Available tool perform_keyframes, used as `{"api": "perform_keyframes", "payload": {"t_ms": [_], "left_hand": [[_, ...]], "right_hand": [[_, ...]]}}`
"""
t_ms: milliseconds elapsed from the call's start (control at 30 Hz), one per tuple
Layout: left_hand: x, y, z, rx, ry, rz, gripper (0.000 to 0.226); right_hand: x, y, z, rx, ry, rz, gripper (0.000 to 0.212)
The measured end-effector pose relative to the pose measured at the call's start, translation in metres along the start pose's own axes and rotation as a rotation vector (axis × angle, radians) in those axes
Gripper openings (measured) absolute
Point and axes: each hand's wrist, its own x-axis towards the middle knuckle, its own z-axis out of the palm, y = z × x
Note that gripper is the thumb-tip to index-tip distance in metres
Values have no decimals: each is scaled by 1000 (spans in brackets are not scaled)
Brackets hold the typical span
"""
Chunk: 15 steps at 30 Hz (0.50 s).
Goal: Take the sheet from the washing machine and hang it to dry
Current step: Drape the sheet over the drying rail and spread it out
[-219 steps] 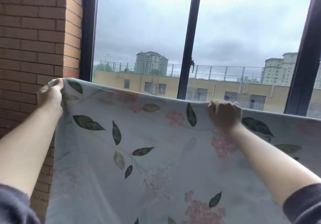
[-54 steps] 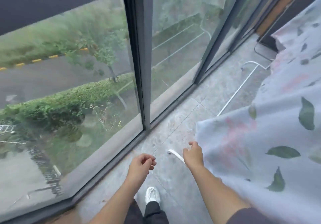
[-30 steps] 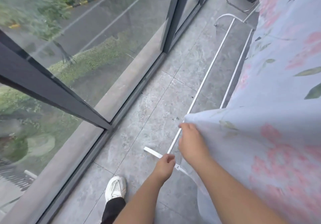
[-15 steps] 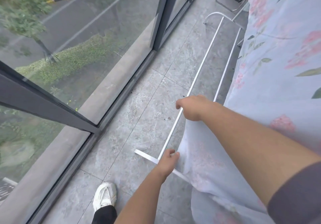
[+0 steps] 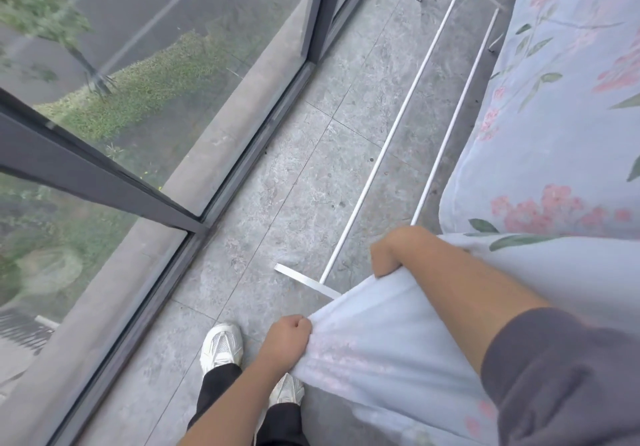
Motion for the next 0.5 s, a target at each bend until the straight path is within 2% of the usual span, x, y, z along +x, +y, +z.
{"api": "perform_keyframes", "payload": {"t_ms": [100,167,200,333,500], "left_hand": [[-4,-4,8,48,-25,28,40],[-7,-3,13,99,-63,57,34],[-8,-3,15,107,-74,65,29],[-11,-10,20,252,-70,64,25],[-20,-35,31,454,-169,-24,29]], "right_hand": [[9,-4,21,65,119,-67,7],[14,-7,35,90,232,-96,25],[16,-8,42,86,276,-102,28],[21,-23,68,115,387,-126,13],[28,-47,97,119,409,-161,16]]}}
